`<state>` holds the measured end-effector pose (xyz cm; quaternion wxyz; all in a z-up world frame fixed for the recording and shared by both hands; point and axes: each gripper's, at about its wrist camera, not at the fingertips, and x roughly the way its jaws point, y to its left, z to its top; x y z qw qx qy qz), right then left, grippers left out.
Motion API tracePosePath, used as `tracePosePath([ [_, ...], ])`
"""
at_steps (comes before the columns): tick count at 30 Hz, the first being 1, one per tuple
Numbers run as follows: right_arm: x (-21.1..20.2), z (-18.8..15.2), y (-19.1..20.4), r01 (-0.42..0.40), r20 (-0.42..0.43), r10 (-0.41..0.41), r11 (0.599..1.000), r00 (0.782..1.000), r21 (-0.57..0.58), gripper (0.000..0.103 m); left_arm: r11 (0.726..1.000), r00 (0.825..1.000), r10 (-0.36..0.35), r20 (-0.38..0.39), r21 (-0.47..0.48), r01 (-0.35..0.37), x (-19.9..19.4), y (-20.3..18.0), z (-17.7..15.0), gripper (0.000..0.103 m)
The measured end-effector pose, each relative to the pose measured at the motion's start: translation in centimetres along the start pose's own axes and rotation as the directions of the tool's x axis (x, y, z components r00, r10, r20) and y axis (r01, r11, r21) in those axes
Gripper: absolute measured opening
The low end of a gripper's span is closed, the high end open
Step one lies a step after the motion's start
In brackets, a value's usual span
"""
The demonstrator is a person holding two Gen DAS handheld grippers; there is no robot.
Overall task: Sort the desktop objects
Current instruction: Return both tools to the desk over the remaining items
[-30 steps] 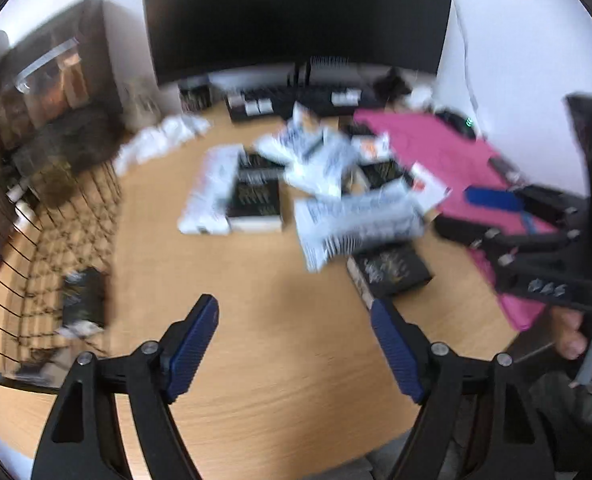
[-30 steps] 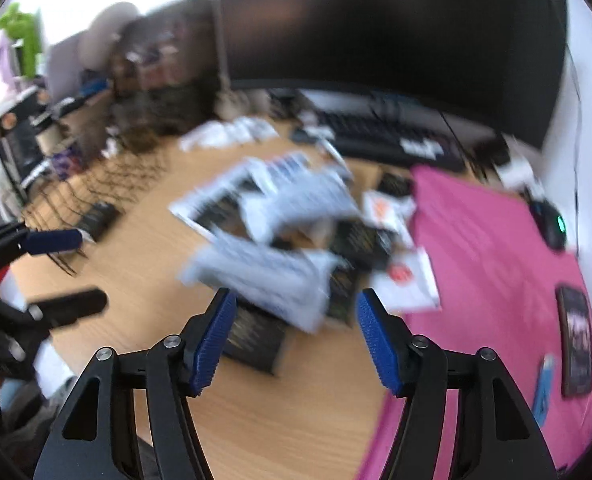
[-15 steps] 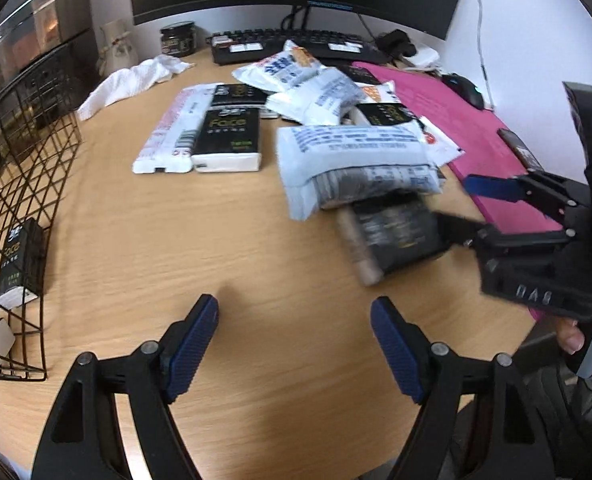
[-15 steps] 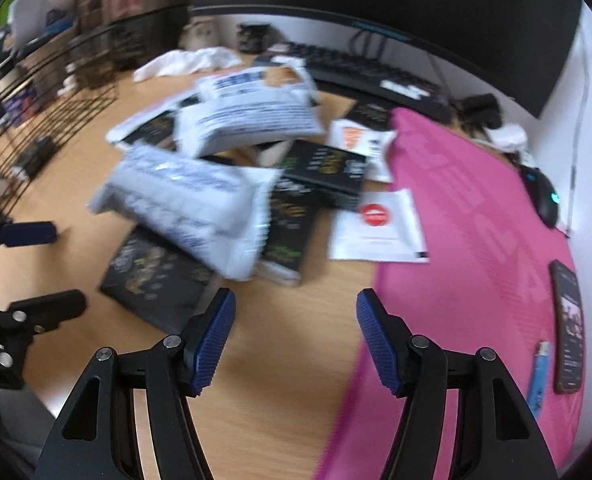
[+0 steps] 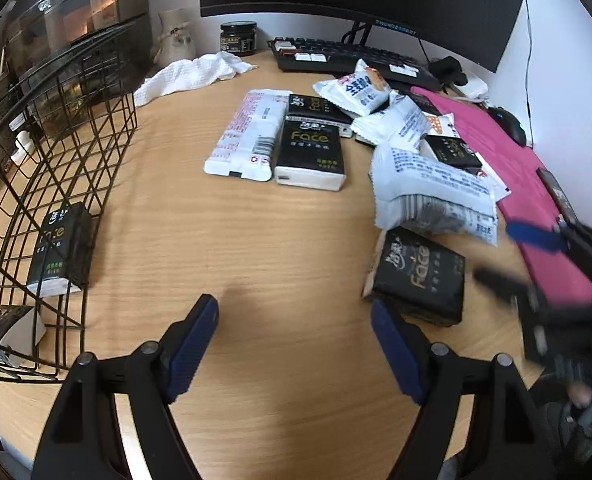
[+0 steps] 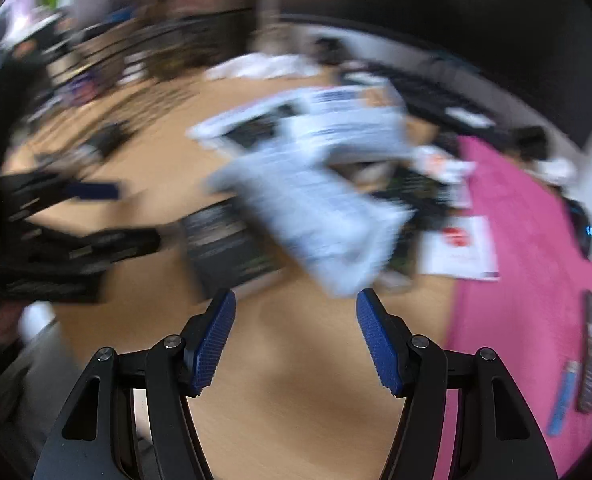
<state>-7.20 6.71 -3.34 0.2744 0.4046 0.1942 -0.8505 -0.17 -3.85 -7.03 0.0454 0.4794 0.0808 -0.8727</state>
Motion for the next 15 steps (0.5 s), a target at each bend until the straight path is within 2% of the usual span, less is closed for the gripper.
tracePosePath([
  [3,0.9,0.5,-1.6,0.02,0.022,-0.022,0.998,1.0,0.064,0.062,1.0,1.0,0.001,-0.016,0.028,0.0,0.2,-1.0,-0.2,0.081],
  [6,1.5,0.8,-1.1,0.008,0.025,-0.01,0.998,1.0,0.066,0.062,0.998,1.0,-0.001,-0.018,0.059,0.002,0.6,-1.8,-0.4,0.081],
  [12,1.4,0.8,1.0,-0.058,0.009,0.058,0.998,0.998,-0.015,0.062,0.997,0.998,0.064,-0.001,0.049,-0.064,1.0,-1.1,-0.2,0.081],
  [15,1.0,0.6,1.9,-0.148,-0.012,0.148,0.988,0.989,-0.044,0.062,0.997,0.997,0.075,0.002,-0.007,-0.075,0.9,0.5,0.1,0.081],
])
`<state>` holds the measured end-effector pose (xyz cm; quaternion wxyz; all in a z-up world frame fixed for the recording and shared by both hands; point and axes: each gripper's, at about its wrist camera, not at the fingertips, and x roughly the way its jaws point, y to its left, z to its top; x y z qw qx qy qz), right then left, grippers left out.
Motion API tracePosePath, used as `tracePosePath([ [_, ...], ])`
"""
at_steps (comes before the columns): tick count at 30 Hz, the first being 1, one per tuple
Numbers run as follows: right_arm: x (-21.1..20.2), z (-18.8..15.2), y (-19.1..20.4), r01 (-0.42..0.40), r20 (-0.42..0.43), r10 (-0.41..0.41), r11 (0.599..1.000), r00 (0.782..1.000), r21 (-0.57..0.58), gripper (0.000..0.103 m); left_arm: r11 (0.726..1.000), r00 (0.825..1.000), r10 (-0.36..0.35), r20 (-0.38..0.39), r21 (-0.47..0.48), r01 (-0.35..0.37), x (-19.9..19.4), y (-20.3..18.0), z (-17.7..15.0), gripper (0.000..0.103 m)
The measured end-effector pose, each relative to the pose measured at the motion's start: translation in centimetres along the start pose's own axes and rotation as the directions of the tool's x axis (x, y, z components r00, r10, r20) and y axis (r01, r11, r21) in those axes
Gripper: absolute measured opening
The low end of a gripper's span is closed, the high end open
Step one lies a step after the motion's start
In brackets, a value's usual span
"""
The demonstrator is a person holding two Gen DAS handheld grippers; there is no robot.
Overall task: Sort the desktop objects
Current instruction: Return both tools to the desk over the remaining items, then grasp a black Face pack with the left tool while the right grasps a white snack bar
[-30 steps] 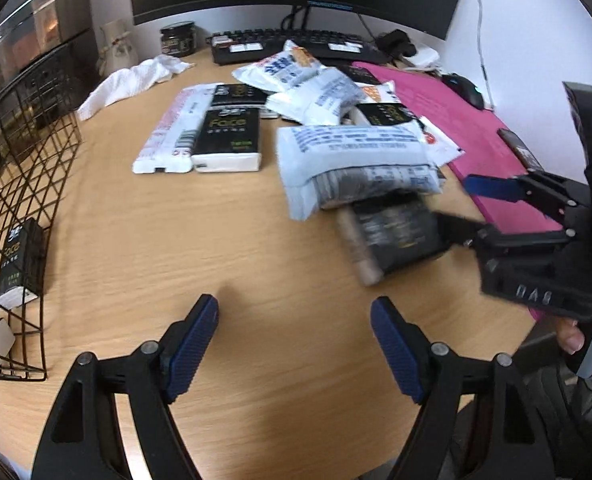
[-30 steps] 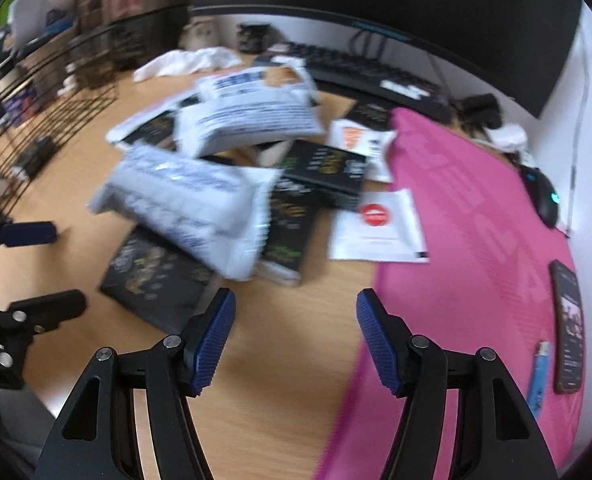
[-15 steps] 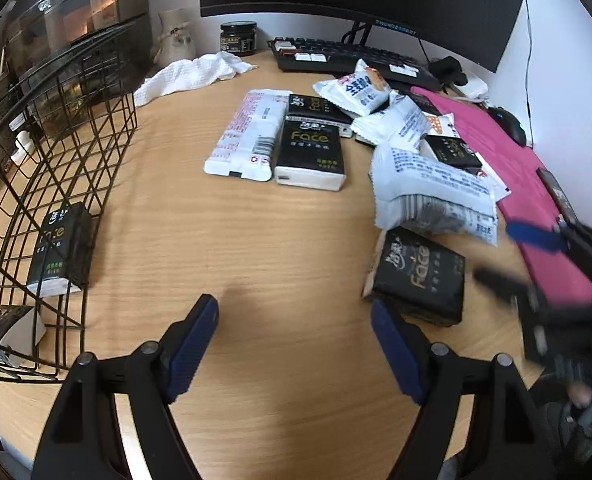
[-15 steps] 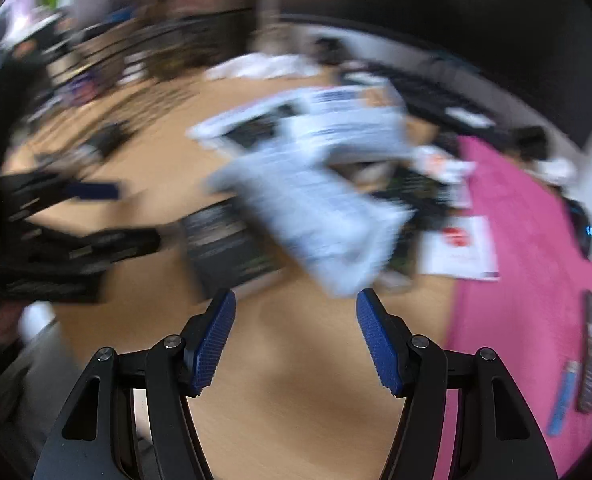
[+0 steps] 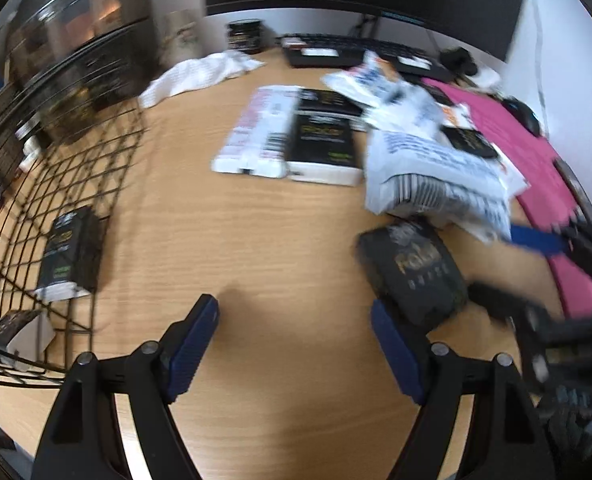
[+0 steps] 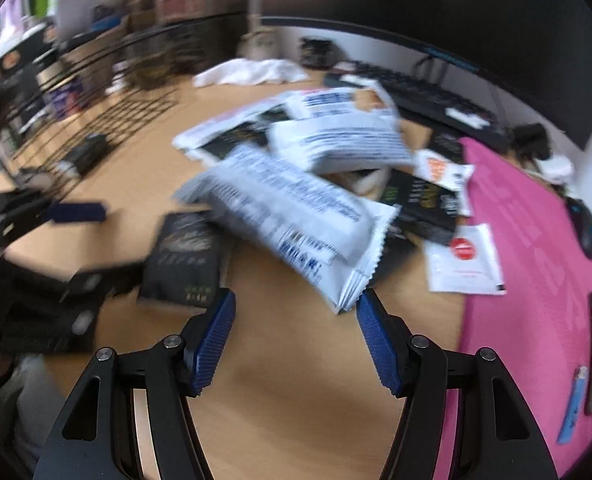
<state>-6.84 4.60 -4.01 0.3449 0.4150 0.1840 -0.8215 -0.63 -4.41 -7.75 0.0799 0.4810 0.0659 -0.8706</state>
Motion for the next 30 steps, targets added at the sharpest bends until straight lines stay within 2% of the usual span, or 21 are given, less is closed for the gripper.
tracePosePath([
  [2,-0.2,-0.1,0.6,-0.036,-0.003,0.036,0.999,0.999,-0.006,0.062,0.999,1.0,-0.018,0.001,-0.032,0.018,-0.3,0.9,0.1,0.081],
  [6,-1.0,0.0,0.8,0.001,0.008,-0.001,1.0,1.0,-0.018,0.062,0.998,0.999,-0.047,0.027,-0.048,0.048,-1.6,1.0,0.2,0.081],
  [11,-2.2,0.1,-1.5,0.041,0.031,-0.042,0.999,0.999,0.032,0.062,0.993,0.994,-0.108,0.015,0.044,0.107,-1.5,-2.2,0.0,0.081],
  [15,-1.9,0.0,-3.0,0.046,0.02,-0.047,0.997,0.999,0.059,0.062,0.989,0.993,-0.114,0.014,0.097,0.112,-0.9,-4.6,0.0,0.081],
  [18,-1.9,0.1,-3.4,0.083,0.018,-0.084,0.995,0.996,0.058,0.062,0.992,0.996,-0.085,0.009,0.096,0.084,-0.1,-5.2,0.4,0.081],
  [21,-2.1,0.1,-3.7,0.044,0.028,-0.046,0.997,0.999,0.071,0.062,0.991,0.997,-0.075,0.003,0.108,0.074,0.6,-5.5,0.3,0.08],
  [22,-2.1,0.1,-3.8,0.048,0.03,-0.05,0.996,0.998,0.072,0.062,0.991,0.998,-0.06,0.014,0.123,0.058,0.6,-5.6,0.3,0.074],
  [23,-2.0,0.1,-3.7,0.053,0.029,-0.055,0.996,0.998,0.072,0.062,0.99,0.998,-0.051,0.026,0.136,0.047,0.5,-5.6,0.2,0.064],
  [25,-1.8,0.1,-3.6,0.051,0.027,-0.053,0.996,0.998,0.072,0.062,0.989,0.998,-0.061,0.016,0.138,0.058,0.4,-5.0,0.4,0.053],
  [30,-2.4,1.1,-2.3,0.051,0.078,-0.052,0.999,0.996,0.017,0.062,0.994,0.998,-0.059,-0.016,0.093,0.06,0.2,-2.2,0.5,0.053],
])
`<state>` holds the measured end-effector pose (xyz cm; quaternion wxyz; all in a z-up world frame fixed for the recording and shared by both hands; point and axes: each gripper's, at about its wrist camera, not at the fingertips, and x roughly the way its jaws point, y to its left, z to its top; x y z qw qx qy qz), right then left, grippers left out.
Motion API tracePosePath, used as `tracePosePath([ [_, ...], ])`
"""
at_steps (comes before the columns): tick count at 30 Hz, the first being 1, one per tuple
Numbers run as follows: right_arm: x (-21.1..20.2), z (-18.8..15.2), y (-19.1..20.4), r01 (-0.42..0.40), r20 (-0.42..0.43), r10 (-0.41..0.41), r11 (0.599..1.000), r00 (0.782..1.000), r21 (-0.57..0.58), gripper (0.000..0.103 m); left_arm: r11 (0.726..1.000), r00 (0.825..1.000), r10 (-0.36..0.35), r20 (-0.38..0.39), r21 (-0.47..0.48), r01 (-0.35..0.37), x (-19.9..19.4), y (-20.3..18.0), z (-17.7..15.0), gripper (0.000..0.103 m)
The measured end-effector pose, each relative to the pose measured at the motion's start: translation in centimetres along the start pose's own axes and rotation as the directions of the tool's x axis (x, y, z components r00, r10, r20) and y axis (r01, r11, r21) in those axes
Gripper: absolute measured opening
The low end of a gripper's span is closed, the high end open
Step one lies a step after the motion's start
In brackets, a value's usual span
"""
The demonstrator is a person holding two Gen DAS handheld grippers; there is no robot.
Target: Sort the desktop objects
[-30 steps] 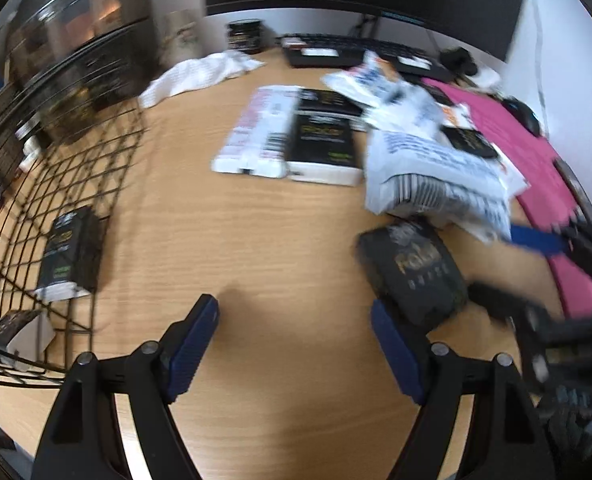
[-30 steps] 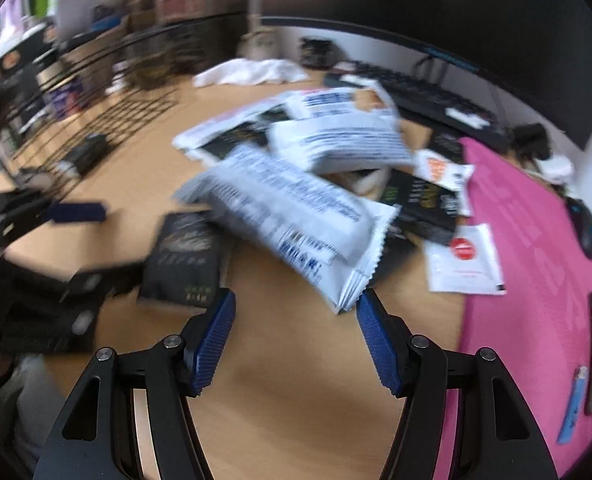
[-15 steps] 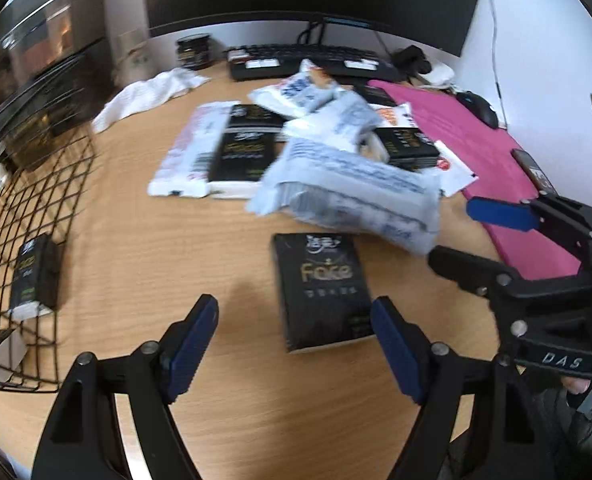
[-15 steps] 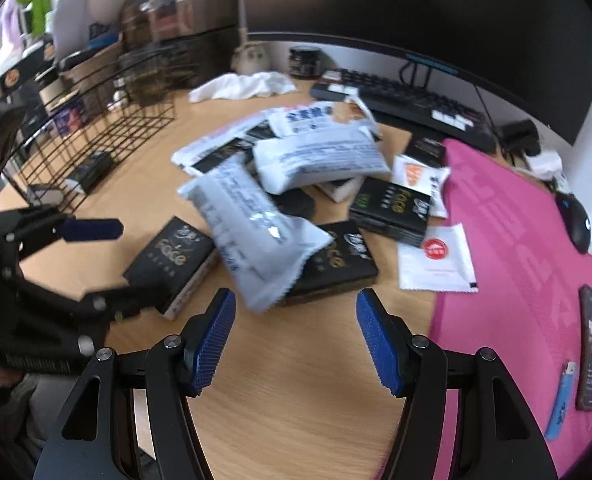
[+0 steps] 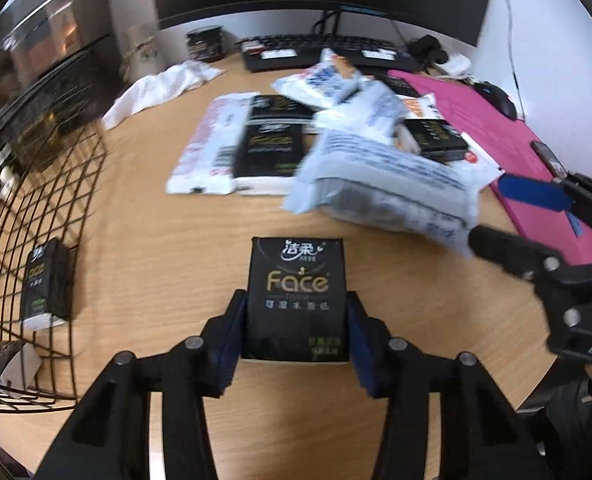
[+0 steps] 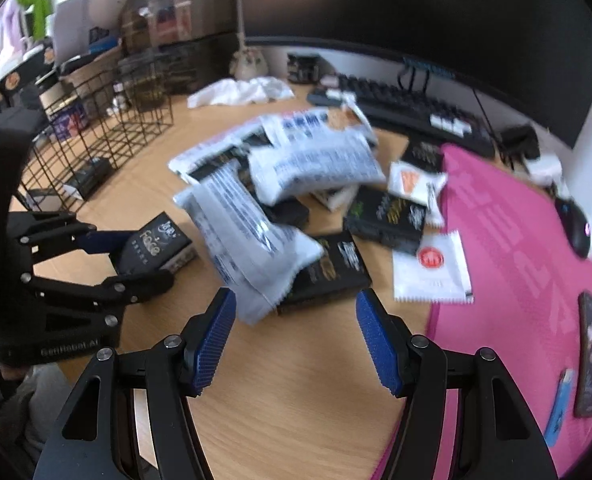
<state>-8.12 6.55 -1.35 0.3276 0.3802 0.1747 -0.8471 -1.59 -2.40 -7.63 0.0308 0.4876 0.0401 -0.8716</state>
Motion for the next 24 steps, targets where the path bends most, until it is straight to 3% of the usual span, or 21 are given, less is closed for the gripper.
tracePosePath([
  [7,1.9,2.6,3.3,0.009,0.034,-0.004,0.988,0.999,-0.155,0.068,0.999,1.0,0.013,-0.004,-0.048,-0.014,-0.2,2.1,-0.1,0.053],
  [11,4.0,3.2,4.7,0.064,0.029,-0.059,0.971,0.998,-0.232,0.068,0.999,1.0,0.019,-0.004,-0.043,-0.019,-0.3,2.2,-0.2,0.053],
  [13,4.9,3.2,4.5,0.044,-0.002,-0.045,0.975,0.999,-0.22,0.068,0.999,1.0,0.023,-0.002,-0.04,-0.023,-0.3,2.2,-0.2,0.053],
  [17,4.9,2.5,3.1,-0.028,-0.026,0.025,0.989,0.999,-0.144,0.043,0.999,1.0,0.028,0.003,-0.04,-0.028,-0.3,2.3,-0.2,0.053],
  [24,2.4,1.1,1.6,-0.028,-0.002,0.028,0.998,1.0,-0.065,0.04,0.999,1.0,0.019,0.013,-0.05,-0.019,-0.7,2.2,-0.2,0.053],
])
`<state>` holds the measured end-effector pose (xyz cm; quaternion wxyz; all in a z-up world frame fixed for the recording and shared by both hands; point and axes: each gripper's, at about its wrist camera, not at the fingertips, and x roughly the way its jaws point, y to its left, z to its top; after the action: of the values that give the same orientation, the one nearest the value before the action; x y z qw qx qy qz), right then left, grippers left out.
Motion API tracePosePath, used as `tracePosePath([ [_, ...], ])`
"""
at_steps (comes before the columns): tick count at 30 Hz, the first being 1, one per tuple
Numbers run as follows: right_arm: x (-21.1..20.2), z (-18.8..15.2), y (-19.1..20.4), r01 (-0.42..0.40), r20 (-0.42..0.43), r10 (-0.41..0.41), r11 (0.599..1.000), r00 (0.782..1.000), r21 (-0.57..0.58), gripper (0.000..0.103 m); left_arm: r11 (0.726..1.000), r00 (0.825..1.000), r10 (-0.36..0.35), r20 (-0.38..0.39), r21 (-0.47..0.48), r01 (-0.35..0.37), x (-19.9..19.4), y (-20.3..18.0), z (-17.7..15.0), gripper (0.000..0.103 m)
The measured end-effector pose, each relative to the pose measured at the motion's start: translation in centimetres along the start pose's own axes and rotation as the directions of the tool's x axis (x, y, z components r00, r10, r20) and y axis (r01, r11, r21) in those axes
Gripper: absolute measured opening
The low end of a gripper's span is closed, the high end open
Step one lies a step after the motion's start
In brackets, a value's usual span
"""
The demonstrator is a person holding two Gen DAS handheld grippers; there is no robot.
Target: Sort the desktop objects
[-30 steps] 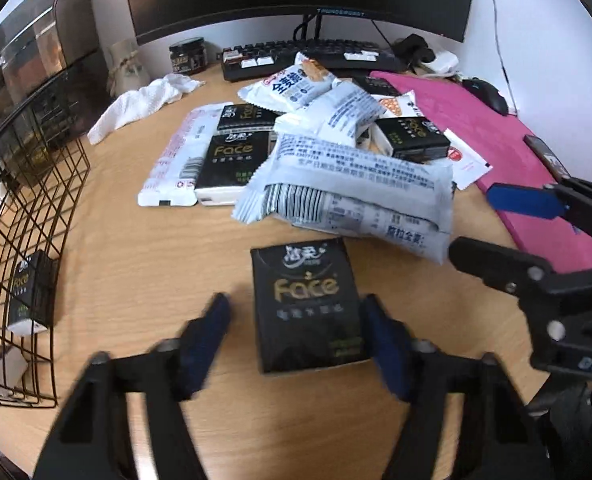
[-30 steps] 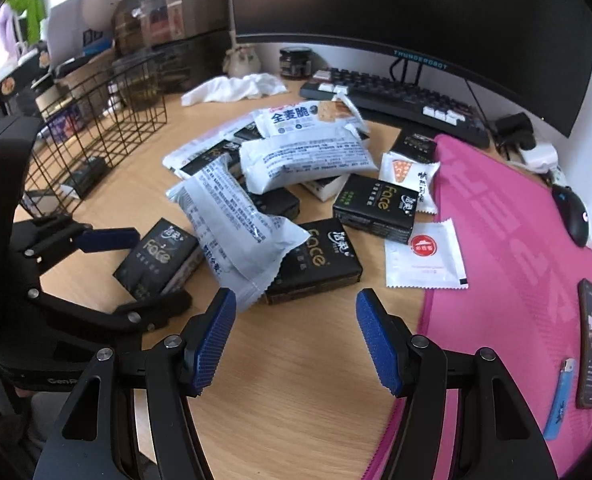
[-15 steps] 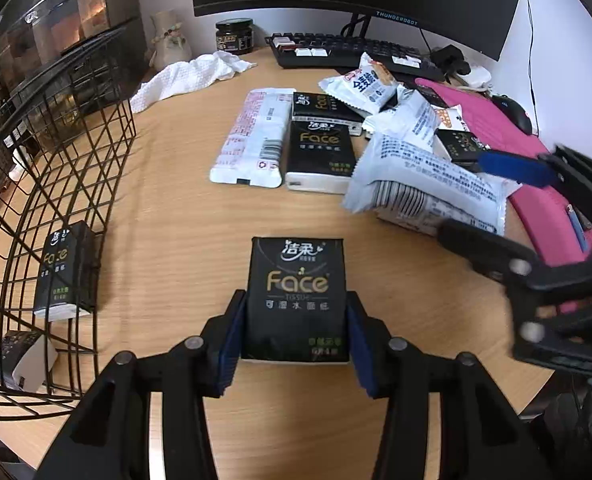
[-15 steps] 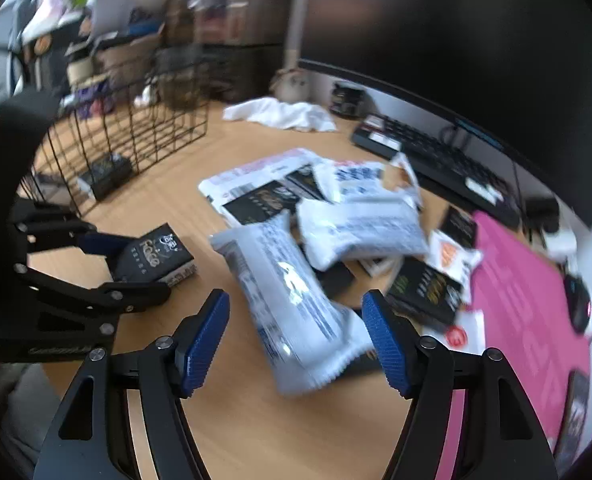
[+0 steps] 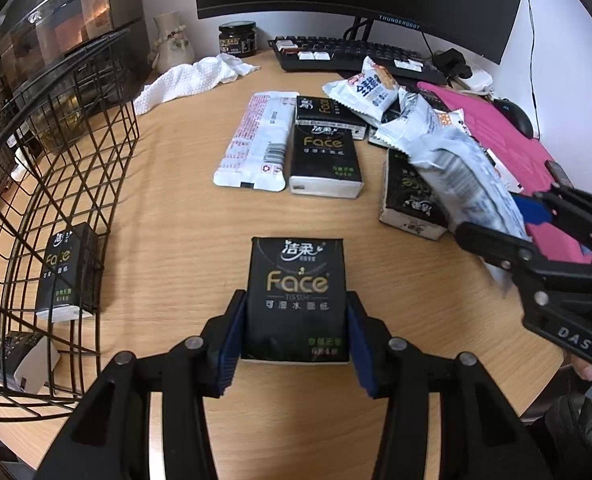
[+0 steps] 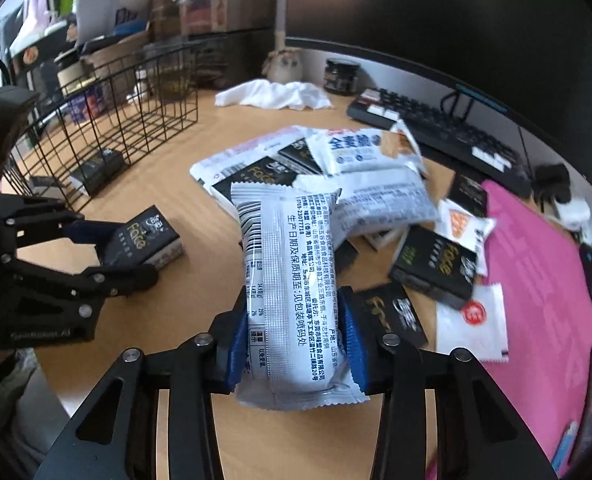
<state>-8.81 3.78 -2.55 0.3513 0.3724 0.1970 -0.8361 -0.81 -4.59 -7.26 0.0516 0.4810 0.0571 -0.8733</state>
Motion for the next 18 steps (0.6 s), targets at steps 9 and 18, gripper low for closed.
tracePosePath([
  [9,-2.1,-1.0,-0.1,-0.029,0.022,0.028,0.999,0.999,0.034,0.04,1.0,0.998,-0.014,0.054,0.024,0.013,-2.2,-1.3,0.1,0.053],
  [18,-3.4,-0.1,0.4,-0.049,0.053,0.047,0.998,0.997,0.033,0.04,0.999,0.994,-0.013,0.107,0.031,0.009,-4.7,-1.1,0.8,0.053],
])
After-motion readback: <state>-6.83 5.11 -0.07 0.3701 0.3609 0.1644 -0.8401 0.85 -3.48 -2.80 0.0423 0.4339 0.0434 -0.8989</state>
